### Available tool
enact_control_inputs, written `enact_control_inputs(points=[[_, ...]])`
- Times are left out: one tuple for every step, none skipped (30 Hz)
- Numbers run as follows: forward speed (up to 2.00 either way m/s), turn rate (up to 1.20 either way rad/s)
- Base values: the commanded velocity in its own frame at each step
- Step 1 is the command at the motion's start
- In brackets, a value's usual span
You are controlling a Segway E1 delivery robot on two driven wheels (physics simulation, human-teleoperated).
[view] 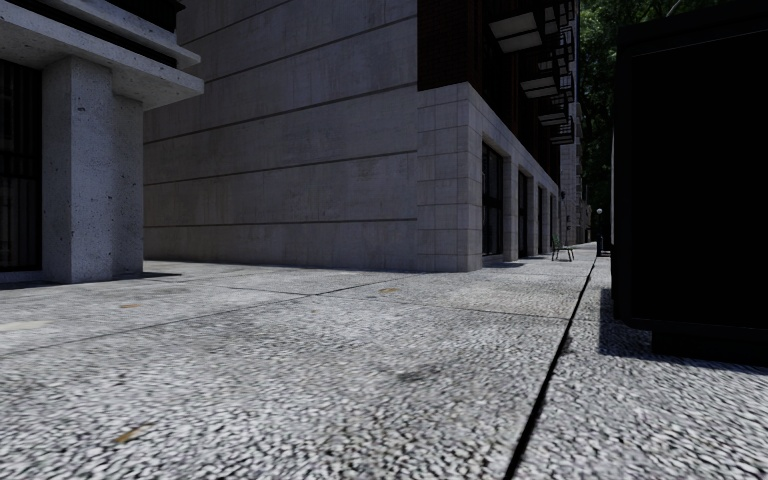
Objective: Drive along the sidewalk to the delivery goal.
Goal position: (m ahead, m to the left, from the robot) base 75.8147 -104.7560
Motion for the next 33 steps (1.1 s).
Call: enact_control_inputs(points=[[0.00,0.00],[0.00,0.00],[0.00,0.00],[0.00,0.00],[0.00,0.00],[0.00,0.00],[0.00,0.00],[0.00,0.00],[0.00,0.00],[0.00,0.00],[0.00,0.00],[0.00,0.00],[0.00,0.00],[0.00,0.00],[0.00,0.00],[0.00,0.00],[0.00,0.00],[0.00,0.00],[0.00,0.00],[0.00,0.00],[0.00,0.00],[0.00,0.00],[0.00,0.00],[0.00,0.00],[0.00,0.00],[0.00,0.00],[0.00,0.00],[0.00,0.00],[0.00,0.00],[0.00,0.00],[0.02,0.00],[0.24,0.00],[0.35,0.00]])
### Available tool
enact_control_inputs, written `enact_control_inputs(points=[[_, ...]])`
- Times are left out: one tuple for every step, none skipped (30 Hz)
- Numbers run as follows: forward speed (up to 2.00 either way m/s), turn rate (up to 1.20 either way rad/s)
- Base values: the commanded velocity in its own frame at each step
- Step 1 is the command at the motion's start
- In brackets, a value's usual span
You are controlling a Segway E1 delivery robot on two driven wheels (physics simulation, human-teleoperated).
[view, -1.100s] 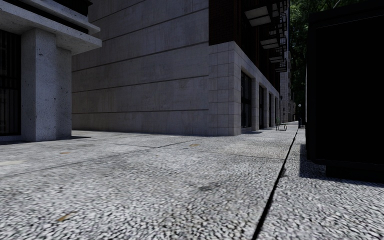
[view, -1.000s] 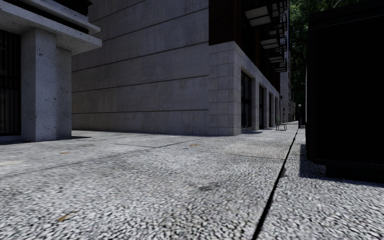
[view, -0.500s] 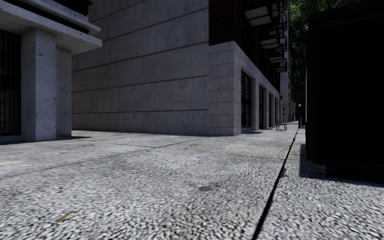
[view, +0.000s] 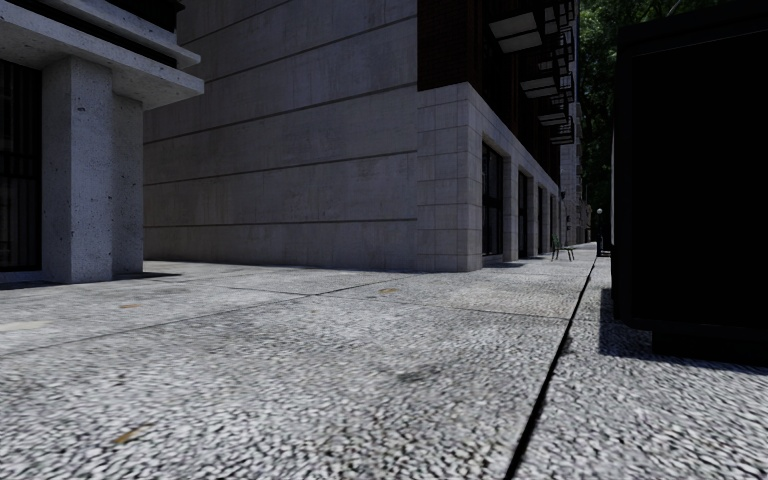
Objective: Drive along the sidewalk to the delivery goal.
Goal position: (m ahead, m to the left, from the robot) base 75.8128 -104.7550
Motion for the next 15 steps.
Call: enact_control_inputs(points=[[0.35,0.00],[0.38,0.00],[0.38,0.00],[0.40,0.00],[0.40,0.00],[0.42,0.00],[0.46,0.00],[0.52,0.00],[0.52,0.00],[0.66,0.00],[0.71,0.00],[0.71,0.00],[0.73,0.00],[0.73,0.00],[0.74,0.00]])
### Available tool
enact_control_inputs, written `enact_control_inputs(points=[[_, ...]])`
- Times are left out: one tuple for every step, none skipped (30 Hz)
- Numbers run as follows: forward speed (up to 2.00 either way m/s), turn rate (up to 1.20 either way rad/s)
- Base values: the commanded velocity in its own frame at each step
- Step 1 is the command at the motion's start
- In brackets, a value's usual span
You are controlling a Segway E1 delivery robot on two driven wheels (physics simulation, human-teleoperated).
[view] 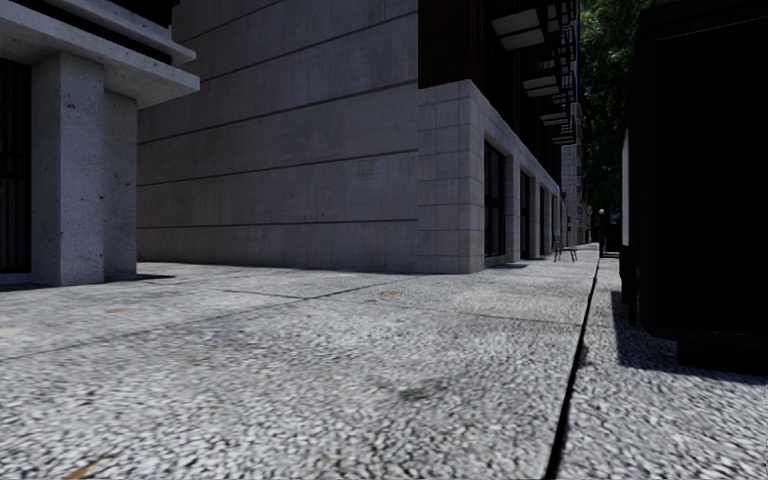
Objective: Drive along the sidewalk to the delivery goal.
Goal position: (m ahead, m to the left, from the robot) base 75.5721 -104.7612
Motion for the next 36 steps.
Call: enact_control_inputs(points=[[0.74,0.00],[0.75,0.00],[0.76,0.00],[0.80,0.00],[0.80,0.00],[0.83,0.00],[0.91,0.00],[1.07,0.00],[1.07,0.00],[1.40,0.00],[1.73,0.00],[1.73,0.00],[2.00,0.00],[2.00,0.00],[2.00,0.00],[2.00,0.00],[2.00,0.00],[2.00,0.00],[2.00,0.00],[2.00,0.00],[2.00,0.00],[2.00,0.00],[2.00,0.00],[2.00,-0.07],[2.00,-0.07],[2.00,-0.26],[2.00,-0.40],[2.00,-0.47],[2.00,-0.47],[2.00,-0.51],[2.00,-0.53],[2.00,-0.53],[2.00,-0.53],[2.00,-0.53],[2.00,-0.53],[2.00,-0.53]])
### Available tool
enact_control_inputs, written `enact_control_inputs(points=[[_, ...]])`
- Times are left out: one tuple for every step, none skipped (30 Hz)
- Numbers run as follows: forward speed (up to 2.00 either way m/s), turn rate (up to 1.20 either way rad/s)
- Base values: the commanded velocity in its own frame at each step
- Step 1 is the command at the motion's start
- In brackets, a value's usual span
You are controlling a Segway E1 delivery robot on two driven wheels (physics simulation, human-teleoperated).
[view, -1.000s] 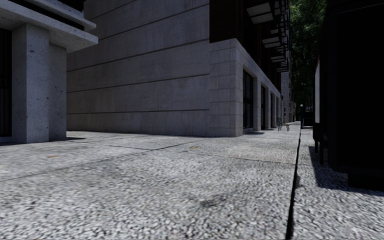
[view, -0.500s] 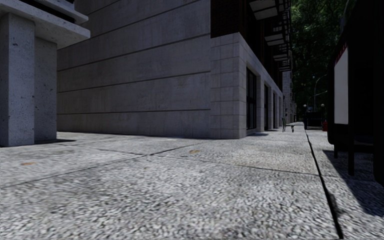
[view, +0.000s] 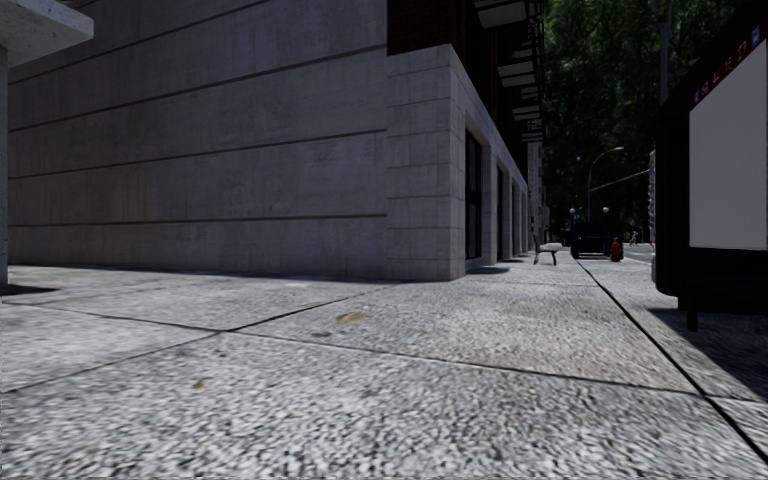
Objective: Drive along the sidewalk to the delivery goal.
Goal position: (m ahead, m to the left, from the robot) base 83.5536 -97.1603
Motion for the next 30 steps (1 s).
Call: enact_control_inputs(points=[[2.00,-0.53],[2.00,-0.53],[2.00,-0.53],[2.00,-0.53],[2.00,-0.53],[2.00,-0.53],[2.00,-0.53],[2.00,-0.53],[2.00,-0.53],[2.00,-0.53],[2.00,-0.53],[2.00,-0.53],[2.00,-0.53],[2.00,-0.53],[2.00,-0.53],[2.00,-0.53],[2.00,-0.53],[2.00,-0.53],[2.00,-0.53],[2.00,-0.53],[2.00,-0.53],[2.00,-0.53],[2.00,-0.53],[2.00,-0.53],[2.00,-0.53],[2.00,-0.53],[2.00,-0.53],[2.00,-0.53],[2.00,-0.53],[2.00,-0.53]])
